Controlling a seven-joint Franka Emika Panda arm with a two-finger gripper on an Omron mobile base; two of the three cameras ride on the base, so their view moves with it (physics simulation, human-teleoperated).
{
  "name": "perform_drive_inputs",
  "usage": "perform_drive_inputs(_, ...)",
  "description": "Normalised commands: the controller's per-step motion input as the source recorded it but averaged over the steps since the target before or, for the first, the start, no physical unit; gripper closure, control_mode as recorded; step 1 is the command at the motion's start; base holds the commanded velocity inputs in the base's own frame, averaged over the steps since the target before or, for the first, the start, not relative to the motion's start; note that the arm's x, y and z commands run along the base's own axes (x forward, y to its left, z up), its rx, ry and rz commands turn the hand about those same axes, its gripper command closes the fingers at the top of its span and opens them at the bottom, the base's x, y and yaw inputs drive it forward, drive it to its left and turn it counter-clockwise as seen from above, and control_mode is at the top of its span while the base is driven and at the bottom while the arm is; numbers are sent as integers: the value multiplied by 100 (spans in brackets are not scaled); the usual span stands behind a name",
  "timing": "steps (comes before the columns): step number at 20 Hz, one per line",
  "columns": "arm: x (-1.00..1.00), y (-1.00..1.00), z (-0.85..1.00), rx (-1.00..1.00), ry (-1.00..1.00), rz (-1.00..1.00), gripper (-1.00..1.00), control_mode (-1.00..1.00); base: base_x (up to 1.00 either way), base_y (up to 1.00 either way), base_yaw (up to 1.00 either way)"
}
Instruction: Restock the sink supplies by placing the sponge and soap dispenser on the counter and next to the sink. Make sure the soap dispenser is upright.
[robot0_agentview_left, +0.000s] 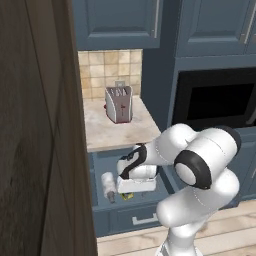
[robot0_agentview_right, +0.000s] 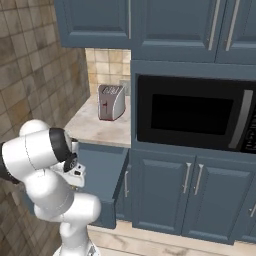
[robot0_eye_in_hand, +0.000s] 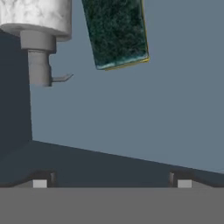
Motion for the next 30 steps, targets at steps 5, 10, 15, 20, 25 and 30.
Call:
perform_drive_inputs(5,48,61,-3,0,0,0,-100,-100,0,0,0)
perform_drive_inputs(10,33,32,-1,0,-2,0,-100,-100,0,0,0)
perform_drive_inputs(15,1,16,-16,0,-3,0,-100,-100,0,0,0)
perform_drive_inputs(20,0,3,-32,0,-2,0,-100,-100,0,0,0)
perform_drive_inputs(25,1,7,-28,0,0,0,-100,-100,0,0,0)
perform_drive_inputs(30,4,12,-18,0,0,0,-100,-100,0,0,0)
